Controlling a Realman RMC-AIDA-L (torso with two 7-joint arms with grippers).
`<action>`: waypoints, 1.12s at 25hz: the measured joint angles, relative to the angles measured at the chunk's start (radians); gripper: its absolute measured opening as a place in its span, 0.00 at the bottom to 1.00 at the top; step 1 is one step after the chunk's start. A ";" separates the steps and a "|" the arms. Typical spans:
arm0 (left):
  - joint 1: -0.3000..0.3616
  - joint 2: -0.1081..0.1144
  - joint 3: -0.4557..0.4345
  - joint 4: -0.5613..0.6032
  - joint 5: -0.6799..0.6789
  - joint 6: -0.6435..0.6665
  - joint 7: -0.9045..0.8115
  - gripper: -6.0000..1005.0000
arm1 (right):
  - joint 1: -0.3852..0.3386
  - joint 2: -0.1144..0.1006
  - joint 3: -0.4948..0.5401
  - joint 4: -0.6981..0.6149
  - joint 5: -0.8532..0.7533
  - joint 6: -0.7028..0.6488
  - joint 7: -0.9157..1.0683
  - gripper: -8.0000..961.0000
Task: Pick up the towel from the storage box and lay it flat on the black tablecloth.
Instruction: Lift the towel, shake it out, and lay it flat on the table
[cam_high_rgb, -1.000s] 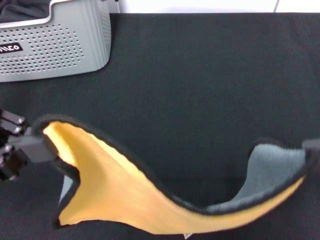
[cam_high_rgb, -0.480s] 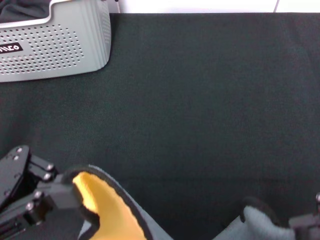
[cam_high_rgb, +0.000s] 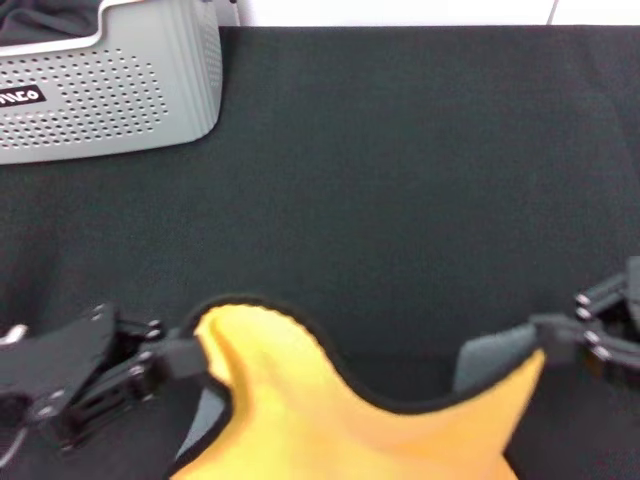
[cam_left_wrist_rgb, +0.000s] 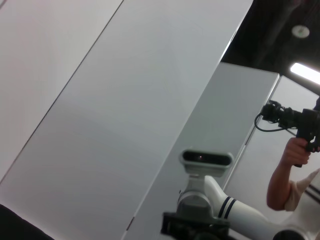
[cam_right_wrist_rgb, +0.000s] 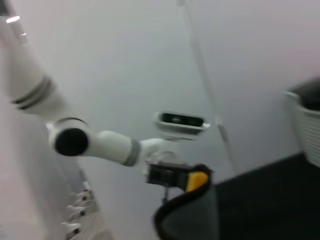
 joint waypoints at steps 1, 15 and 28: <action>-0.022 -0.002 0.000 -0.035 0.007 -0.001 0.024 0.02 | 0.020 0.001 0.000 0.051 -0.019 0.021 -0.024 0.07; -0.275 -0.095 -0.015 -0.149 0.047 -0.381 0.138 0.02 | 0.222 -0.010 0.002 0.423 -0.148 0.359 -0.212 0.08; -0.328 -0.163 -0.155 -0.136 0.034 -0.760 0.300 0.02 | 0.414 -0.006 -0.005 0.585 -0.311 0.730 -0.226 0.08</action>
